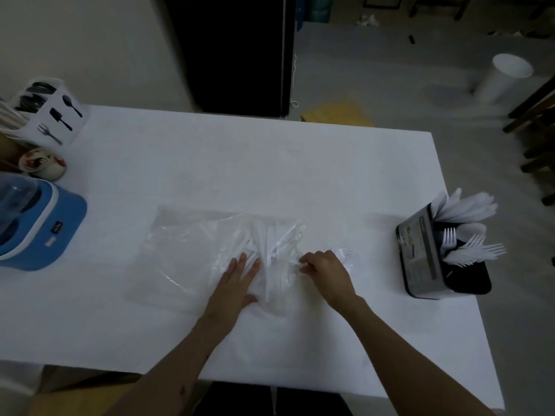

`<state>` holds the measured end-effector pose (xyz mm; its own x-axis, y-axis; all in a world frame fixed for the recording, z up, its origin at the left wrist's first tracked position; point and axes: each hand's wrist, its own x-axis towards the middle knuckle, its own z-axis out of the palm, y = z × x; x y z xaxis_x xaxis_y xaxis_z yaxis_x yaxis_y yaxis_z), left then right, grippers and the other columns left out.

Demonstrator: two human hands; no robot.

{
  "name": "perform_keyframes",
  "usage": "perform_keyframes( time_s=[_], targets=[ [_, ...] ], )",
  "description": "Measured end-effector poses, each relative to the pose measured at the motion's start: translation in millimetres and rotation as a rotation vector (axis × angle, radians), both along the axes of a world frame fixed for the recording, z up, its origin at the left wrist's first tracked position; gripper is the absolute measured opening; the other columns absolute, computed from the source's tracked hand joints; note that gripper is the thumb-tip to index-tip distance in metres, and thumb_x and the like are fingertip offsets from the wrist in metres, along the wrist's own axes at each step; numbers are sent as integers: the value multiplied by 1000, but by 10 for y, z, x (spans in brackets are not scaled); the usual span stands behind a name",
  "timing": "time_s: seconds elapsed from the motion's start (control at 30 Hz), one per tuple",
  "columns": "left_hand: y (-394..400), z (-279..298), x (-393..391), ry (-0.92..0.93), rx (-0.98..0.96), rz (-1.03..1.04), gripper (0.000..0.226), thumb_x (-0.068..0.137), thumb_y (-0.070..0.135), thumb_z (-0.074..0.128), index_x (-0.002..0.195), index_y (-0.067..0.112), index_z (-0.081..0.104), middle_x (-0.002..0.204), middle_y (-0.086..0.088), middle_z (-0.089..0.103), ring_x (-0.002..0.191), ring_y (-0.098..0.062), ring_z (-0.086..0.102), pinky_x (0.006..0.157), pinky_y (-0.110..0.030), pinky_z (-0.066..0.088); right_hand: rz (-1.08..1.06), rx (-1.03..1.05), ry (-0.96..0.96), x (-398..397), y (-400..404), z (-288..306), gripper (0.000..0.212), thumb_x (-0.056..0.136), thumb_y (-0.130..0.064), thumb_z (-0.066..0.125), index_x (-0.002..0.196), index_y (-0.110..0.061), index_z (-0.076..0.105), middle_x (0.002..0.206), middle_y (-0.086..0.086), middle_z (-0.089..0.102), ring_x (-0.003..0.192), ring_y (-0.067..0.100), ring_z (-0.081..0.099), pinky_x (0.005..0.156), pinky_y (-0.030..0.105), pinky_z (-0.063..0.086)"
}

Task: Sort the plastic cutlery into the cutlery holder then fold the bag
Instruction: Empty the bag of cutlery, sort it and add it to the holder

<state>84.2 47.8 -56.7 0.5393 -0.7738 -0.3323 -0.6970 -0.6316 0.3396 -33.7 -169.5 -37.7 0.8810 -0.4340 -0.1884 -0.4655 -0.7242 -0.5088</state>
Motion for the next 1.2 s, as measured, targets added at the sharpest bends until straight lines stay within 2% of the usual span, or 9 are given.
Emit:
perform_keyframes(
  time_s=[0.1, 0.27, 0.53, 0.6, 0.7, 0.8, 0.9, 1.07, 1.2],
  targets=[
    [-44, 15, -20, -11, 9, 39, 88, 84, 33, 65, 151, 21, 10, 159, -5, 3, 147, -30, 9, 117, -38, 17, -52, -113, -54, -98, -89, -14, 9, 86, -17, 69, 94, -18, 73, 84, 2, 71, 81, 29, 60, 66, 36, 49],
    [-58, -57, -11, -110, 64, -3, 115, 36, 45, 92, 136, 22, 39, 132, -13, 59, 113, -32, 63, 80, -38, 58, -220, -271, -63, -574, -415, -52, 4, 83, -10, 73, 84, -12, 69, 71, 7, 67, 63, 29, 57, 54, 36, 46],
    [-118, 2, -43, -117, 113, -37, 109, 28, 43, 93, 127, 15, 56, 125, -17, 63, 106, -34, 66, 72, -40, 58, -266, -330, -71, -641, -260, -37, 23, 79, -18, 78, 100, -14, 70, 96, 6, 68, 83, 30, 59, 68, 38, 50],
    [-118, 5, -39, -118, 92, -56, 103, 32, 39, 94, 125, 9, 60, 128, -16, 61, 111, -35, 63, 78, -43, 58, -221, -151, -152, -417, -74, 47, 14, 82, -13, 74, 96, -14, 70, 93, 4, 68, 82, 25, 61, 70, 36, 51],
    [-85, -1, -35, -89, 37, -63, 90, 46, 31, 93, 125, 5, 60, 136, -19, 54, 119, -40, 56, 89, -48, 53, -226, 388, -26, -65, 212, 143, 11, 86, -14, 70, 96, -15, 73, 87, -2, 71, 78, 13, 66, 70, 28, 57],
    [-66, 54, -70, 39, -17, -39, 72, 87, 24, 66, 148, 13, 30, 159, -13, 7, 146, -36, 7, 117, -42, 18, -258, 534, 83, 111, 327, 119, 8, 84, -16, 72, 91, -17, 74, 78, -7, 68, 74, 12, 65, 68, 25, 56],
    [-30, 16, -71, 47, 16, -59, 75, 97, 32, 48, 152, 26, -4, 155, -4, -26, 138, -25, -28, 118, -39, -1, -255, 548, 123, 117, 295, 88, 5, 84, -19, 71, 79, -21, 70, 71, -9, 63, 67, 8, 59, 66, 21, 49],
    [-41, 26, -137, -36, 117, -137, 92, 96, 41, 42, 130, 42, -44, 151, -10, -37, 139, -38, -30, 117, -50, 2, -268, 627, 157, 108, 266, 42, 27, 77, -34, 79, 98, -18, 72, 88, -5, 71, 81, 12, 65, 69, 21, 49],
    [-87, 68, -186, -31, 163, -99, 92, 97, 37, 41, 121, 51, -47, 146, -5, -45, 134, -46, -35, 115, -55, 0, -232, 626, 193, 156, 341, -7, 35, 77, -42, 77, 98, -15, 71, 93, -1, 72, 86, 16, 68, 80, 29, 56]
  ],
)
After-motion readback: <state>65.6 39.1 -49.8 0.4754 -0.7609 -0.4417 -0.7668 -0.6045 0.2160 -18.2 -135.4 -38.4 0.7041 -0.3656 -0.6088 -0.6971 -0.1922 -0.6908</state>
